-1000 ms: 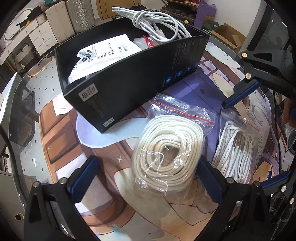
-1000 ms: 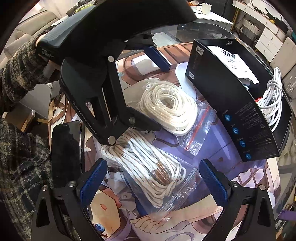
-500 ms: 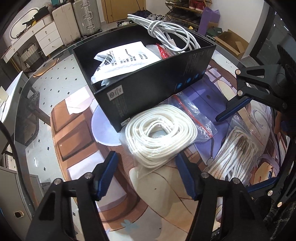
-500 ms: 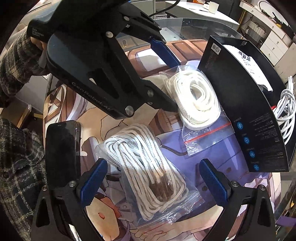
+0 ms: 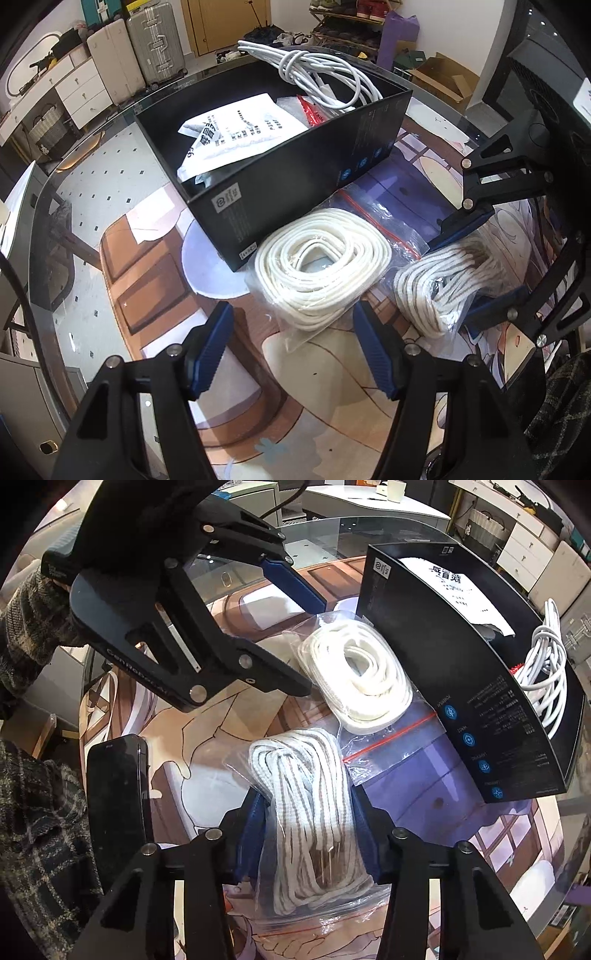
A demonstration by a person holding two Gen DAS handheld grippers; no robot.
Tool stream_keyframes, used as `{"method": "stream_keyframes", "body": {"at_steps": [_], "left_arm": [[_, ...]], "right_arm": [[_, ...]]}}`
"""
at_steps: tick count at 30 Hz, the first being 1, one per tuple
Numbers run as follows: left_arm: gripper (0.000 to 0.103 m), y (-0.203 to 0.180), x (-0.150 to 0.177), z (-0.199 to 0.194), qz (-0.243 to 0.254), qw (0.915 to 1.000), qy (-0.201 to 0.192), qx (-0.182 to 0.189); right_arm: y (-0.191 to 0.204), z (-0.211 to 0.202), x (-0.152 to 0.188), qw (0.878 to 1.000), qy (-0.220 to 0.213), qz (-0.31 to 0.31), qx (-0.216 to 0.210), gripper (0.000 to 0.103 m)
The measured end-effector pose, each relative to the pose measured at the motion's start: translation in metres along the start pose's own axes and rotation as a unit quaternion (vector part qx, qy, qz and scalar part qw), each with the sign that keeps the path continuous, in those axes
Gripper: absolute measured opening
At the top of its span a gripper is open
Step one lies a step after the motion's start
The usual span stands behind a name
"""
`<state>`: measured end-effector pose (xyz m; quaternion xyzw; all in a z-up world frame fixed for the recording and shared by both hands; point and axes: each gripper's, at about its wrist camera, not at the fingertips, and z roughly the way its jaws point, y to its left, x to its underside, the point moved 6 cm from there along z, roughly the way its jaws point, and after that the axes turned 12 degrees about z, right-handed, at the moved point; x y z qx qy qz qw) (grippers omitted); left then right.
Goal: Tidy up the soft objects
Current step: 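Grasp one bagged white rope with the left gripper while the right gripper grasps the other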
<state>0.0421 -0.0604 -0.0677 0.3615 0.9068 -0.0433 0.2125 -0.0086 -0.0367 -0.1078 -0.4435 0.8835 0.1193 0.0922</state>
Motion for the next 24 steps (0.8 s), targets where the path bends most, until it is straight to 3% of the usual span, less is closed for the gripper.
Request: {"method": "stream_keyframes", "body": {"at_steps": [11, 24], "left_arm": [[0.070, -0.011, -0.009, -0.012, 0.064, 0.9977, -0.013, 0.016], [0.075, -0.019, -0.034, -0.006, 0.122, 0.9923, -0.014, 0.014]], "right_arm": [[-0.010, -0.015, 0.030, 0.998, -0.006, 0.048, -0.045, 0.039], [-0.043, -0.047, 0.041, 0.994, -0.019, 0.098, -0.035, 0.038]]}}
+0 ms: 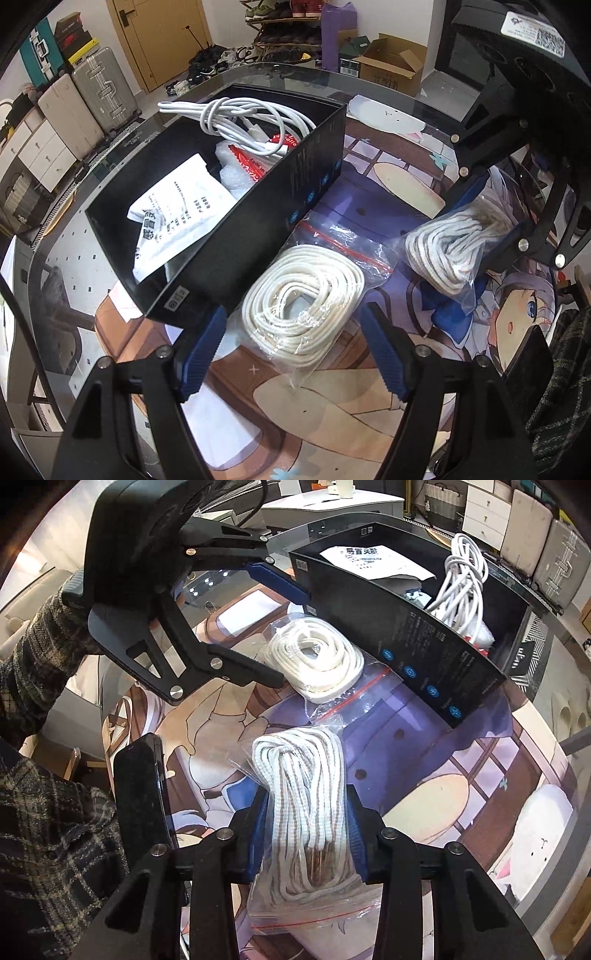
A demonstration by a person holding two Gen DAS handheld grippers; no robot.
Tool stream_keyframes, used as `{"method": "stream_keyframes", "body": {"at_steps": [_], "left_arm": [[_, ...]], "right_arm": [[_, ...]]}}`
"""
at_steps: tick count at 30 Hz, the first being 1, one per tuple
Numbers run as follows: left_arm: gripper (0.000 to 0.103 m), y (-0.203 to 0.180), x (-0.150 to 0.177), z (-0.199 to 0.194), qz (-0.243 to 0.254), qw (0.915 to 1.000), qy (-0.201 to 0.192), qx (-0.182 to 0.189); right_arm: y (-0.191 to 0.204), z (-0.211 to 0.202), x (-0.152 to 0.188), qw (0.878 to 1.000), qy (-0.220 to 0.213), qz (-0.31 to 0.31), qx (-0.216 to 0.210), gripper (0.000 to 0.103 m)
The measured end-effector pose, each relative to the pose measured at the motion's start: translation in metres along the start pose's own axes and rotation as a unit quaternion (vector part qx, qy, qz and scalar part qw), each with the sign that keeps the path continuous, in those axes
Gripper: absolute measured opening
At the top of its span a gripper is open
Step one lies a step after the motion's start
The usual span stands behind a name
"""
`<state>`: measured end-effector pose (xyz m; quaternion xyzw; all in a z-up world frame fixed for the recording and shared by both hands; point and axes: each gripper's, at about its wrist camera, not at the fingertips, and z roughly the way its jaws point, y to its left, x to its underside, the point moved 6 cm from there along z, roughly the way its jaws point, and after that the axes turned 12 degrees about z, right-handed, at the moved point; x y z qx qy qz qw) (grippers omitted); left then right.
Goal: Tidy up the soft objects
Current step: 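Grasp one bagged white rope with the left gripper while the right gripper grasps the other, then lift both bagged ropes and carry them over the black box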
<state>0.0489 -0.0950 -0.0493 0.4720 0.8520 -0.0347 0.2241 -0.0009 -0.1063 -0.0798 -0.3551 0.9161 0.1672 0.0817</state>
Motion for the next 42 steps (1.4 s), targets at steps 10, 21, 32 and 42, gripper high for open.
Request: {"method": "stream_keyframes", "body": {"at_steps": [10, 21, 32, 42], "left_arm": [[0.077, -0.009, -0.011, 0.019, 0.047, 0.9988, 0.015, 0.004], [0.056, -0.011, -0.008, 0.021, 0.025, 0.9992, 0.000, 0.030], [0.032, -0.020, -0.002, 0.013, -0.034, 0.9985, -0.022, 0.038], [0.030, -0.017, 0.006, -0.009, -0.078, 0.9961, -0.031, 0.025]], "right_arm": [[-0.029, -0.009, 0.007, 0.999, -0.012, 0.047, 0.006, 0.038], [-0.050, -0.015, 0.004, 0.996, -0.028, 0.081, 0.010, 0.038], [-0.061, -0.029, -0.002, 0.993, -0.053, 0.100, 0.016, 0.038], [-0.063, -0.049, -0.013, 0.991, -0.080, 0.106, 0.022, 0.038]]}}
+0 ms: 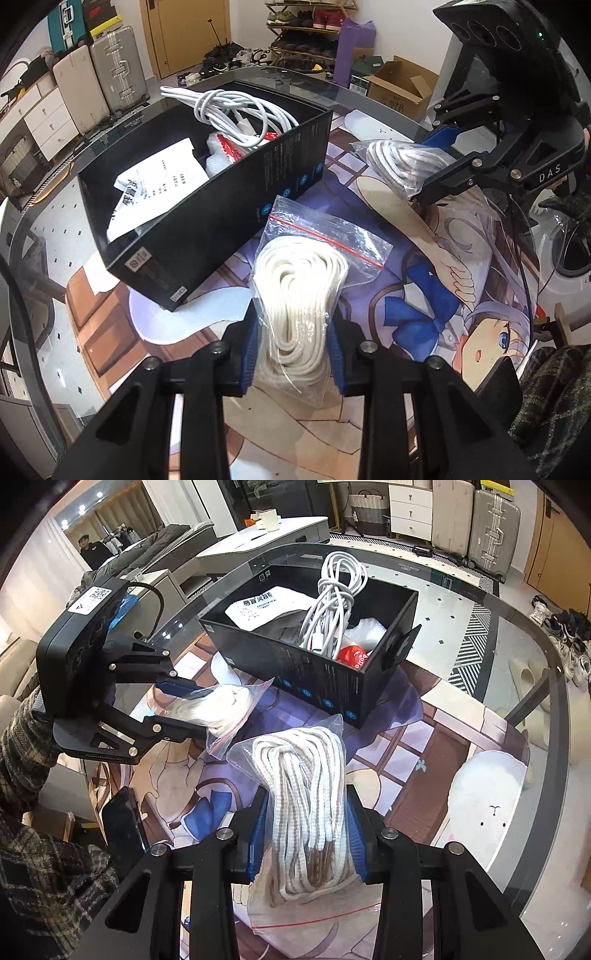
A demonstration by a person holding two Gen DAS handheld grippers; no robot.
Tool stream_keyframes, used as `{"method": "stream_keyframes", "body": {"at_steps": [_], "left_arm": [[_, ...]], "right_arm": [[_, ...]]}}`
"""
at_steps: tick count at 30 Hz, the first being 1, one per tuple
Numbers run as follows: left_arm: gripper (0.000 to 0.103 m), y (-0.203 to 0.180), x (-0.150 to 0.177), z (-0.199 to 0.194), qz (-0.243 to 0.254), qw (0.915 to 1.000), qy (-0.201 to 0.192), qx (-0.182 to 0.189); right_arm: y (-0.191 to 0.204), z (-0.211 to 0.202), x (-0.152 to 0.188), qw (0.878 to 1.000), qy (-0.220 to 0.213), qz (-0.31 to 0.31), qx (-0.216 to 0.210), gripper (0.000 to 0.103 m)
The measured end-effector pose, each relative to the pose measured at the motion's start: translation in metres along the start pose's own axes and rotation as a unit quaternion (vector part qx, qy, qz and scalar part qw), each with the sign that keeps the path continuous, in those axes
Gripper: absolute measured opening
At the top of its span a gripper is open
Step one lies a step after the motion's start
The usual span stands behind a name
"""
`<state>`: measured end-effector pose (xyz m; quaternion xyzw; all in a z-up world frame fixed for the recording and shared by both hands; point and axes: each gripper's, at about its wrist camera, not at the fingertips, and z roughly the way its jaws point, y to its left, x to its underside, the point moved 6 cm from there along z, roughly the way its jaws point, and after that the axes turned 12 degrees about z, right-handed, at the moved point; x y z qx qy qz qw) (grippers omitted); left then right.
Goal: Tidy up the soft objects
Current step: 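Lift both bagged ropes and carry them over the black box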
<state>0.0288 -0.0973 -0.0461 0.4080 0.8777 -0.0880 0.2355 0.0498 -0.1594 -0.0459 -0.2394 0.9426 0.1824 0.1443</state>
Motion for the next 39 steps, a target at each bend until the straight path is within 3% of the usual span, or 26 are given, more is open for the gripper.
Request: {"method": "stream_keyframes", "body": {"at_steps": [16, 39], "left_arm": [[0.030, 0.030, -0.004, -0.050, -0.060, 0.9966, -0.035, -0.045], [0.030, 0.074, -0.035, -0.069, -0.102, 0.9854, -0.057, -0.124]], "right_arm": [[0.017, -0.021, -0.052, 0.999, -0.052, -0.002, -0.013, 0.038], [0.018, -0.026, -0.100, 0.994, -0.096, 0.035, -0.026, 0.038]]}}
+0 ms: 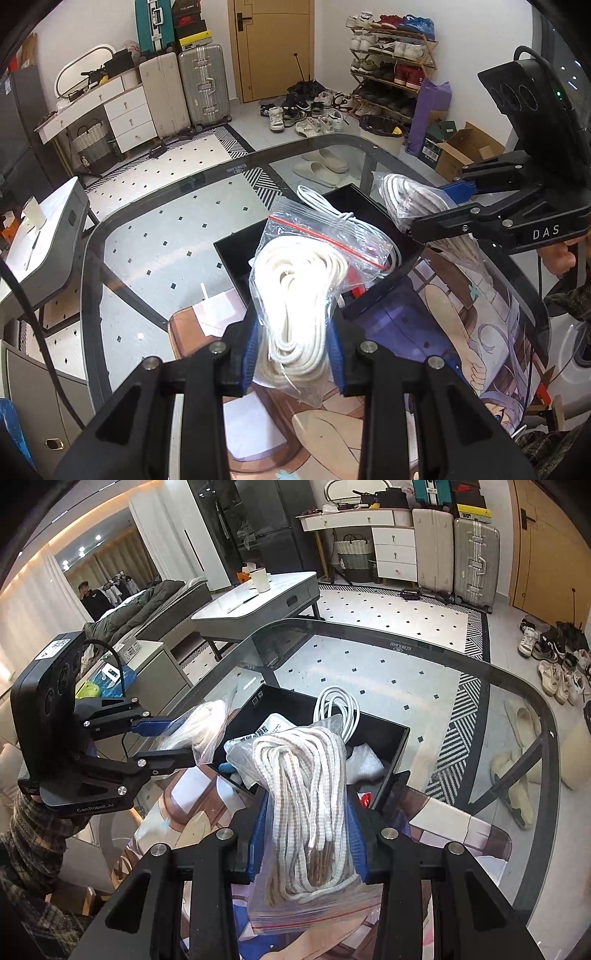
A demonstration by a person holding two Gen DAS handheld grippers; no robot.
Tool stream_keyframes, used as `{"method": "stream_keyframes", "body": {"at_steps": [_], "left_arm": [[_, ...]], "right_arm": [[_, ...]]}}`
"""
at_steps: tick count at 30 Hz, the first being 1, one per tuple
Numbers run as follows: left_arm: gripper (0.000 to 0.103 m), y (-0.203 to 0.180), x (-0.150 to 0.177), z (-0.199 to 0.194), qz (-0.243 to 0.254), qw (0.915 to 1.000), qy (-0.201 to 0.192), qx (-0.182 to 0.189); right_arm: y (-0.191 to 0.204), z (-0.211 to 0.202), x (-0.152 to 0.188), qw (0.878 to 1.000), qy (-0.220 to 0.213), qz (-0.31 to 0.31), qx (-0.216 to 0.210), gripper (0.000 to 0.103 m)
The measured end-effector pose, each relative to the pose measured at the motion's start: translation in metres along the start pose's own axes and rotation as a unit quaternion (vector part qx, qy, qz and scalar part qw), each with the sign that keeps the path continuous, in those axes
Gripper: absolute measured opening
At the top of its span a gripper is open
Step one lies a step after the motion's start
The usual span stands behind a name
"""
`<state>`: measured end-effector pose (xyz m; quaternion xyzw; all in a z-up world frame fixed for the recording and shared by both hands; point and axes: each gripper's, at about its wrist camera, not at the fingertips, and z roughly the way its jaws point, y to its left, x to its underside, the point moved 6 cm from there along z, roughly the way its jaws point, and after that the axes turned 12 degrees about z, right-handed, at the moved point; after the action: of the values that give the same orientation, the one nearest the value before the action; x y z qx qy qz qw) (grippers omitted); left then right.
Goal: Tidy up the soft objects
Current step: 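Lift both bagged ropes and carry them over the black box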
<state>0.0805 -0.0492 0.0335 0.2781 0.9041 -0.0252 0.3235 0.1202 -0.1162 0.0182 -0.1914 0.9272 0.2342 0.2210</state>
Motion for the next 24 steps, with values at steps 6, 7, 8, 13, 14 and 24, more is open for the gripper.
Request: {"method": "stream_keyframes", "body": {"at_steps": [6, 7, 8, 13, 14, 24], "left_arm": [[0.031, 0.009, -0.007, 0.007, -0.016, 0.9999, -0.003, -0.006], [0.030, 0.011, -0.008, 0.009, -0.020, 0.9998, -0.003, -0.007], [0.030, 0.013, -0.009, 0.011, -0.022, 0.9997, -0.002, -0.008], [0.031, 0.019, -0.012, 0.019, -0.035, 0.9993, 0.002, -0.013], [0.031, 0.020, -0.012, 0.021, -0.036, 0.9992, 0.002, -0.013], [0.031, 0.024, -0.018, 0.032, -0.050, 0.9986, 0.010, -0.015]], "right_arm": [[-0.003, 0.002, -0.014, 1.000, -0.013, 0.018, -0.001, 0.038], [-0.004, 0.003, -0.016, 1.000, -0.015, 0.020, 0.000, 0.038], [-0.005, 0.003, -0.019, 1.000, -0.017, 0.023, 0.001, 0.038], [-0.011, 0.003, -0.033, 0.999, -0.022, 0.027, 0.009, 0.038], [-0.012, 0.002, -0.037, 0.999, -0.024, 0.027, 0.012, 0.038], [-0.013, -0.002, -0.067, 0.999, -0.036, 0.030, 0.015, 0.038]]}}
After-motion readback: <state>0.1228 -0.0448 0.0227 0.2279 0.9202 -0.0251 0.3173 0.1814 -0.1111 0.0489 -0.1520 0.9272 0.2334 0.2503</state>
